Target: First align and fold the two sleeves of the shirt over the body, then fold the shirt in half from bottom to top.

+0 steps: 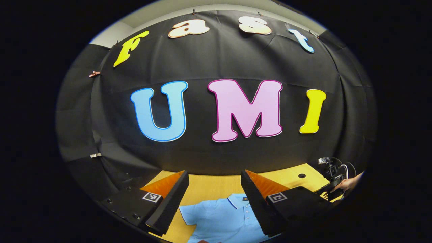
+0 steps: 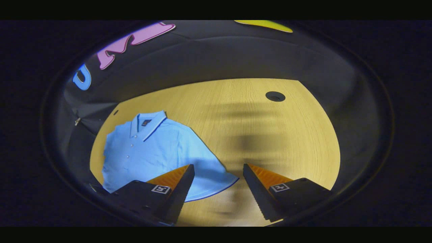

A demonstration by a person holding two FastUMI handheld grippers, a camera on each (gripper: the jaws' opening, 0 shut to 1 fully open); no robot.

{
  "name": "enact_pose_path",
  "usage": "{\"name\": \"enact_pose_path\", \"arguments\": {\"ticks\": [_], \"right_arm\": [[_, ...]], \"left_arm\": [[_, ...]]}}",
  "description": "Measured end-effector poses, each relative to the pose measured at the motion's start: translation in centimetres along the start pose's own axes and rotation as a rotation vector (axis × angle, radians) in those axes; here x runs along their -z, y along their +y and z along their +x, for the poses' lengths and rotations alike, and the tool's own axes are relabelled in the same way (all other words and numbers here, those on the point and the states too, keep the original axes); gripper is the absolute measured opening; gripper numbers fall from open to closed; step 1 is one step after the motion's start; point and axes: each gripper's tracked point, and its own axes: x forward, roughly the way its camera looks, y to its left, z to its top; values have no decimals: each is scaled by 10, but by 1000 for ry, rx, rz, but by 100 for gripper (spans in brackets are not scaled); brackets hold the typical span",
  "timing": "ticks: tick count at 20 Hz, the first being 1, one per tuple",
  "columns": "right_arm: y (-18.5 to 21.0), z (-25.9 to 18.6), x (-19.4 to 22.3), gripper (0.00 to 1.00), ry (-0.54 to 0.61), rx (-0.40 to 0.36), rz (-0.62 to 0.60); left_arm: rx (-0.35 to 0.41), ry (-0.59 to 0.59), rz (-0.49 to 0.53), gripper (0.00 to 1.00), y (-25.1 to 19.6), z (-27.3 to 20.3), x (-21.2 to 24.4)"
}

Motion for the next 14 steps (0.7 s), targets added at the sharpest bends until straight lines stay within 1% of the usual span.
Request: {"name": "enact_pose_path", "arguments": {"ticks": [2, 3, 4, 5, 6, 7, 8, 9, 10, 12, 14], "right_arm": [[2, 7, 12, 98, 42, 18, -1], [4, 9, 19, 99, 62, 32, -11], [5, 8, 25, 98, 84, 51, -24], [6, 10, 21, 99, 69, 64, -40], [8, 11, 23, 92, 86, 75, -45], [6, 14, 24, 98, 86, 86, -57], [9, 13, 26, 82, 91, 93, -47], [4, 13, 19, 65, 72, 115, -47], [8, 16, 23, 48, 79, 90, -24], [24, 16, 20, 15, 73, -4, 81], [37, 11, 0, 15, 17, -69, 139]], "left_arm": [[2, -11, 22, 98, 1, -2, -4], [-2, -15, 33, 98, 3, -3, -5], [-8, -18, 39, 98, 6, -5, -7], [-11, -19, 40, 98, 8, -6, -6], [-16, -17, 39, 98, 11, -8, -5], [-20, -14, 38, 98, 13, -9, -3], [-27, -9, 36, 98, 17, -10, -3], [-33, -6, 33, 98, 19, -11, 0], [-37, -5, 30, 98, 22, -12, -1], [-37, -11, 27, 98, 24, -15, -2], [-43, -15, 34, 98, 28, -17, -3]]}}
